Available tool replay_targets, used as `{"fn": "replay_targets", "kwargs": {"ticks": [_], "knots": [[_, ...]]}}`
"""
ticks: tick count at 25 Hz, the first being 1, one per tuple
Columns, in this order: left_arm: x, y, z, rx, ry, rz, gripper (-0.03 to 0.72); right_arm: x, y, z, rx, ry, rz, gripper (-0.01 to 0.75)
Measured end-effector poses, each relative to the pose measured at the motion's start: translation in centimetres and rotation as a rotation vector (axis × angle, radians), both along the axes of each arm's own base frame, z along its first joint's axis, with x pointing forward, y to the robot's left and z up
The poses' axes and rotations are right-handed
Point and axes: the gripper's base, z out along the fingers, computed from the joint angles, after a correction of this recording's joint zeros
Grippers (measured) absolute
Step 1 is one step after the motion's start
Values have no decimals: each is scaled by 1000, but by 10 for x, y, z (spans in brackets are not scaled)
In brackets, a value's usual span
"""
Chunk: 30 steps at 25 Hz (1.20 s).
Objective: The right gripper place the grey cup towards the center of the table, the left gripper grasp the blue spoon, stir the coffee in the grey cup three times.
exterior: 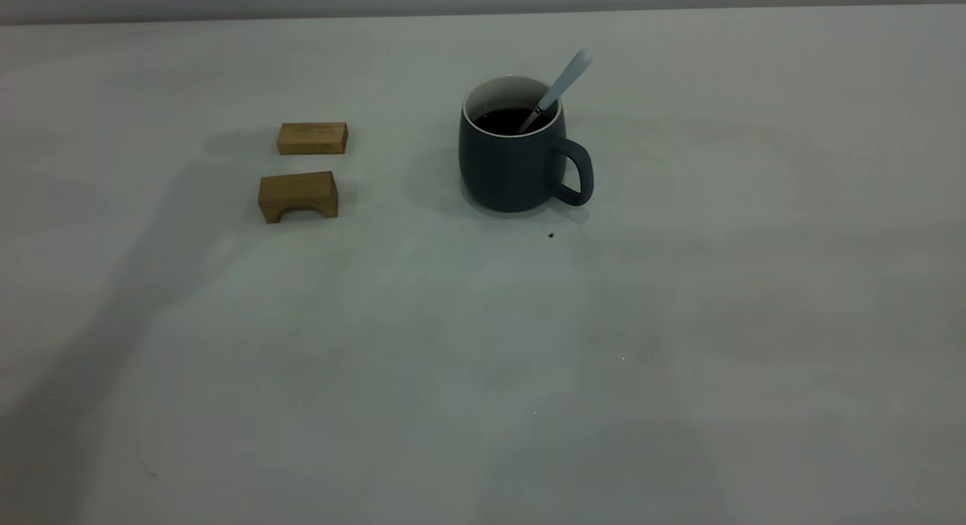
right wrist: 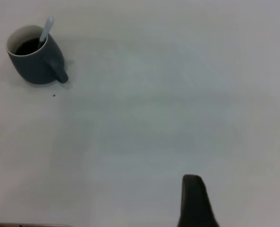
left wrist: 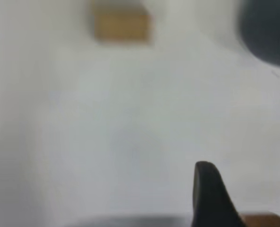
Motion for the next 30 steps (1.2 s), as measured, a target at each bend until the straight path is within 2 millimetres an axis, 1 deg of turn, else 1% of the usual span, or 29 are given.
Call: {"fn": "replay_targets", "kwargs": {"ticks": [1, 3, 4, 6, 8, 10, 12, 13, 15, 18, 23, 27, 28, 30], "knots": [[-5, 6, 16, 47, -53, -25, 446, 0, 0, 0, 0, 0, 0, 535], [-22, 18, 57, 122, -177, -85, 446, 0, 0, 0, -1, 0, 1, 535], [-30, 23, 72, 153, -224, -109, 446, 0, 0, 0, -1, 0, 1, 535], [-51, 32, 108, 189, -328, -158, 446, 0, 0, 0, -1, 0, 1, 535], [-73, 38, 136, 203, -413, -194, 446, 0, 0, 0, -1, 0, 1, 535], [-96, 44, 159, 211, -483, -219, 446, 0, 0, 0, -1, 0, 1, 535], [-118, 50, 169, 214, -517, -228, 446, 0, 0, 0, -1, 0, 1, 535], [-130, 53, 171, 214, -523, -229, 446, 0, 0, 0, 0, 0, 0, 535], [-154, 59, 167, 215, -518, -230, 446, 0, 0, 0, 0, 0, 0, 535], [-191, 67, 149, 212, -481, -235, 446, 0, 0, 0, 0, 0, 0, 535], [-263, 84, 98, 204, -411, -242, 446, 0, 0, 0, 0, 0, 0, 535], [-323, 103, 61, 206, -449, -166, 446, 0, 0, 0, -1, 0, 1, 535], [-336, 107, 51, 209, -465, -139, 446, 0, 0, 0, -1, 0, 1, 535], [-355, 112, 35, 219, -492, -75, 446, 0, 0, 0, -1, 0, 1, 535]]}}
